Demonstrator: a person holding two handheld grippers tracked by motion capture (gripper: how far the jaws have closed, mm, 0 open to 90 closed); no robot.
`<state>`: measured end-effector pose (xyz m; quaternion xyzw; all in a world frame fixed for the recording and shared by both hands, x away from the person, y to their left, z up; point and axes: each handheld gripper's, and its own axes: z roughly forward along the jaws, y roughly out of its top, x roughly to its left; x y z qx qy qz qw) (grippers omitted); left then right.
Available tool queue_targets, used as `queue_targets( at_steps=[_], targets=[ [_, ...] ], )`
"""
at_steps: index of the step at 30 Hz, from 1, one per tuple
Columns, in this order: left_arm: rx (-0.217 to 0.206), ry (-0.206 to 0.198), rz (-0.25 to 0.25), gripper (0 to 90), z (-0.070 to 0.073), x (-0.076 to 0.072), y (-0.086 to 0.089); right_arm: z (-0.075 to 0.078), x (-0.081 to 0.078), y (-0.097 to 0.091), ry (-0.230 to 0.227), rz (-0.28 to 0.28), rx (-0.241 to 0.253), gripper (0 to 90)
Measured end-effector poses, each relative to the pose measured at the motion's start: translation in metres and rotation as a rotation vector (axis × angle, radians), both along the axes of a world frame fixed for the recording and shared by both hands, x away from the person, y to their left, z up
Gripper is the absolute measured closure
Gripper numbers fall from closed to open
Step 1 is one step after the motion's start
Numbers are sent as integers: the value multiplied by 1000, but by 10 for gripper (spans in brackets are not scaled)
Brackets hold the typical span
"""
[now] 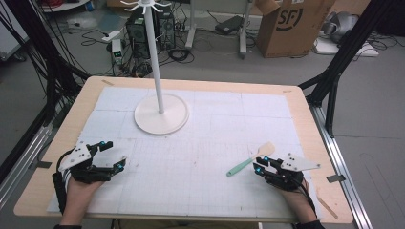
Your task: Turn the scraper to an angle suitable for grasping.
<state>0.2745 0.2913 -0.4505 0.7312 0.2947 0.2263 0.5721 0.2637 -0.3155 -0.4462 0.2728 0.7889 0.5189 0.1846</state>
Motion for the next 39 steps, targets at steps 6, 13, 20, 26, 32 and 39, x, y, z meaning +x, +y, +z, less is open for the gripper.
queue_targets(
  at_steps=[6,13,20,26,32,39],
  targets=[
    [3,-2,0,152,0,0,0,-1,2,14,35,90,-91,900],
    [8,-4,2,154,0,0,-1,-3,5,29,64,148,-199,900],
    [13,-6,16,159,0,-1,-2,-5,15,52,73,185,-292,900],
    [14,-5,15,162,0,-1,-2,-4,31,65,70,175,-305,900],
    [16,-5,17,165,0,-1,-2,-2,58,82,91,132,-323,900],
    [16,-7,21,165,0,-1,-2,1,96,97,124,50,-349,900]
  ],
)
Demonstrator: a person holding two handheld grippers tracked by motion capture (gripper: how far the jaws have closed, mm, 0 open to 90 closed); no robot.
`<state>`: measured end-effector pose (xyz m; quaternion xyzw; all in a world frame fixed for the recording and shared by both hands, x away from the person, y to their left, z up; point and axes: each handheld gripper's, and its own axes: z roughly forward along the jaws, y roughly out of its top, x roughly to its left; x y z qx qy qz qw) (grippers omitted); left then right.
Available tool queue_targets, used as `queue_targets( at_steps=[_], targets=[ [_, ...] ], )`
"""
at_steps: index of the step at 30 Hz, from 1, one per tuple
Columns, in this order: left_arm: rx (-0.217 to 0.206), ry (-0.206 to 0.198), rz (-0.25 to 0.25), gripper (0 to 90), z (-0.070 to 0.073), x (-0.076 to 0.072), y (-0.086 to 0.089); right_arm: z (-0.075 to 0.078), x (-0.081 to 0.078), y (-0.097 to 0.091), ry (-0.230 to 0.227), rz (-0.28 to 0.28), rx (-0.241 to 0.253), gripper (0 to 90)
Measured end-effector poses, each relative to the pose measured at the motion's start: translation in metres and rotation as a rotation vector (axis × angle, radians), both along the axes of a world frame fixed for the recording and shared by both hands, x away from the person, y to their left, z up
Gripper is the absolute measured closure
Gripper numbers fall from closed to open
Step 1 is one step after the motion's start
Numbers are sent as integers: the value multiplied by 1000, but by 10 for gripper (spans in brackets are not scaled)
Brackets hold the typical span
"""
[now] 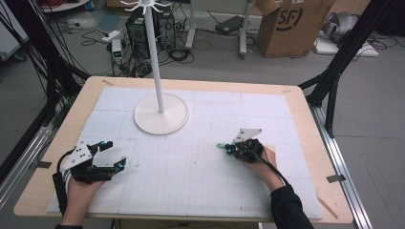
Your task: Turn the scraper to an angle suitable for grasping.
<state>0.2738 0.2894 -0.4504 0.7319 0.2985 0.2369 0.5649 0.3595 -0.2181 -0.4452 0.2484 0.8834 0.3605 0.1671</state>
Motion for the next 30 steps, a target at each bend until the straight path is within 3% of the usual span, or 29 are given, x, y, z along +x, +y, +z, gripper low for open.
queue_targets(
  at_steps=[10,11,16,19,21,22,23,24,25,27,29,30],
  targets=[
    [5,-2,1,166,0,-1,-1,0,40,1,7,-143,0,900],
    [6,-3,1,166,0,-1,-1,0,45,-3,3,-178,5,900],
    [12,-6,7,166,0,-1,-2,-1,52,-9,24,-197,38,900],
    [13,-3,7,171,0,-1,-1,6,48,-16,34,-176,91,835],
    [8,-1,7,171,0,0,-1,16,40,-24,9,-183,139,763],
    [8,-1,7,171,0,0,-1,16,40,-24,9,-183,139,763],
    [8,-1,7,170,0,0,-1,25,28,-35,-15,-189,193,694],
    [9,-1,8,170,0,0,-1,25,28,-35,-15,-189,193,694],
    [8,-1,7,170,0,0,-1,31,15,-49,-31,-210,235,610],
    [5,1,10,170,0,0,-1,32,8,-56,-48,-217,255,580],
    [5,2,11,172,0,0,-1,30,-13,-79,-83,-247,312,500],
    [6,3,12,172,0,0,-1,30,-13,-79,-83,-247,312,500]
  ],
)
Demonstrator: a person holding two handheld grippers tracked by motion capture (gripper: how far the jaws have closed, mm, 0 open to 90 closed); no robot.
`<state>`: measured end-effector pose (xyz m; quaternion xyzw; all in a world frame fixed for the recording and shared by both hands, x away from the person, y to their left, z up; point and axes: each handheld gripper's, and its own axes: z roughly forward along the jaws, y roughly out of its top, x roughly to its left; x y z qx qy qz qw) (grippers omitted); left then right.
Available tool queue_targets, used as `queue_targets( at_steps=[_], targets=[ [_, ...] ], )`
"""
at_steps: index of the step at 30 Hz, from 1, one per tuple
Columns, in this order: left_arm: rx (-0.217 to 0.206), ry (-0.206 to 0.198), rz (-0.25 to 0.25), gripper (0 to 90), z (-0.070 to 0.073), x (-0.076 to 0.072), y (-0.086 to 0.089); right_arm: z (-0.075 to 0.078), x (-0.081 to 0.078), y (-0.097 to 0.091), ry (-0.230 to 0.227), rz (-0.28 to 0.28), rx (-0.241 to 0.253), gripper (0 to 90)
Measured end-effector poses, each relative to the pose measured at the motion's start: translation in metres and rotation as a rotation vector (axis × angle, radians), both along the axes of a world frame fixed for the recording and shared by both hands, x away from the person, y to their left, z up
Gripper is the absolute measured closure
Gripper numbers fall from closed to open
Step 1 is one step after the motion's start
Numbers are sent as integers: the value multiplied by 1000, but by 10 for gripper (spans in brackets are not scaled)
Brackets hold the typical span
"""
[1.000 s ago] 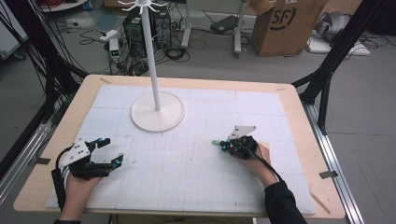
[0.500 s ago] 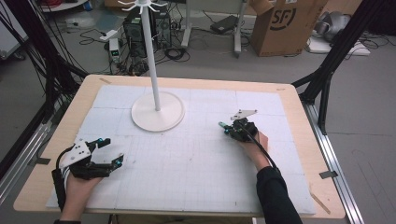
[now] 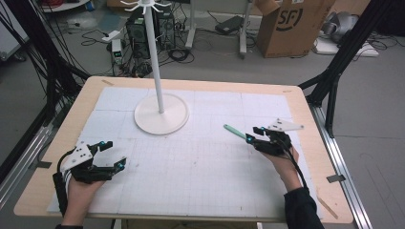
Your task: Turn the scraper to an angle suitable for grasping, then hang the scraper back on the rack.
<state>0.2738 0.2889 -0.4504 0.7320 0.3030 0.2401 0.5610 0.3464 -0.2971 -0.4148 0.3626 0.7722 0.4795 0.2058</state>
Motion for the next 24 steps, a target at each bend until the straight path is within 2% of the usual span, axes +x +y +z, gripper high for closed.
queue_targets(
  at_steps=[1,3,4,6,7,8,9,11,13,15,24],
  targets=[
    [0,0,0,176,0,0,0,-5,-13,-14,-17,-19,27,458],
    [-1,0,1,177,0,0,0,-8,-19,-20,-21,-28,36,432],
    [-4,1,4,176,0,0,0,-15,-30,-29,-42,-51,57,406],
    [-5,2,4,176,0,0,0,-18,-36,-33,-47,-59,65,375],
    [-8,2,4,176,0,0,0,-24,-44,-38,-65,-78,59,313],
    [-7,2,3,176,0,0,0,-24,-44,-38,-65,-78,59,313],
    [-6,2,4,176,0,0,0,-31,-51,-42,-79,-84,78,269],
    [-6,3,6,176,0,0,0,-32,-55,-45,-118,-78,106,193],
    [-6,4,6,176,0,0,0,-32,-58,-46,-132,-88,112,189],
    [-10,4,5,175,0,0,0,-32,-61,-48,-151,-100,139,162],
    [-8,5,5,175,0,0,0,-32,-61,-48,-162,-95,133,162]
  ],
)
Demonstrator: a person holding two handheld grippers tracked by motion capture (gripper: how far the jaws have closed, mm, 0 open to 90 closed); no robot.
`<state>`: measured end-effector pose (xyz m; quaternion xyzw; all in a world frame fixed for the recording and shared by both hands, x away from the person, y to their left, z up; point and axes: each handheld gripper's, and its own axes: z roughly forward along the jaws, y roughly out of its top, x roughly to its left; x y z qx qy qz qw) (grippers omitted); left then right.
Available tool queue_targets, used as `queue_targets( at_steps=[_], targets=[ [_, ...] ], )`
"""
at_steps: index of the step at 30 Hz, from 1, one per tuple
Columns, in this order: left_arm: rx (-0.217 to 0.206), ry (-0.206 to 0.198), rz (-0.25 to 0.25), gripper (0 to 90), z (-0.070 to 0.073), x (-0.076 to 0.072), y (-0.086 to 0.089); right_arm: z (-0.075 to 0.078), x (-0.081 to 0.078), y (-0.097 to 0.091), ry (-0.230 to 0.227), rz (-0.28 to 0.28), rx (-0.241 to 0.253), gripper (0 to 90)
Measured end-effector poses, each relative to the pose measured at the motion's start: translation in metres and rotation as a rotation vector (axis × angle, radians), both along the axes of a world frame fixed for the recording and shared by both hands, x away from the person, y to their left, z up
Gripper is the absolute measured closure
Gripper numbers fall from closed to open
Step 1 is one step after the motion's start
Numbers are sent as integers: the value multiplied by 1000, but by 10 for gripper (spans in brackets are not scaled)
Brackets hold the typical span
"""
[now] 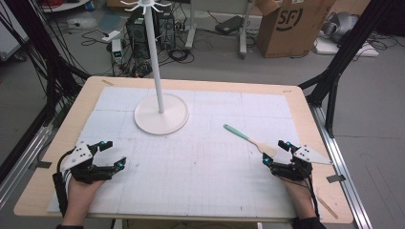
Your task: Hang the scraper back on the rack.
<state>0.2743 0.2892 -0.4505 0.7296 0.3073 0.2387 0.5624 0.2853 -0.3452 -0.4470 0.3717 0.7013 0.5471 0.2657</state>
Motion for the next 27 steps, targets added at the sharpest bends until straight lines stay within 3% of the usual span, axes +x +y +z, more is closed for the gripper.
queue_targets(
  at_steps=[4,8,14,19,21,24,27],
  targets=[
    [1,-2,2,175,0,0,0,2,2,-3,-1,12,20,162],
    [4,-1,2,175,0,0,0,8,6,-3,-13,32,-10,162],
    [9,-4,3,174,0,0,-1,20,28,2,38,84,-49,185],
    [10,-4,3,174,0,0,-1,24,52,12,95,127,-123,233],
    [10,-4,2,174,0,0,-1,21,65,18,127,142,-185,281],
    [10,-3,2,175,0,0,-1,18,73,21,154,152,-218,316],
    [11,-3,2,174,0,0,-1,13,83,28,204,181,-270,417]
  ],
)
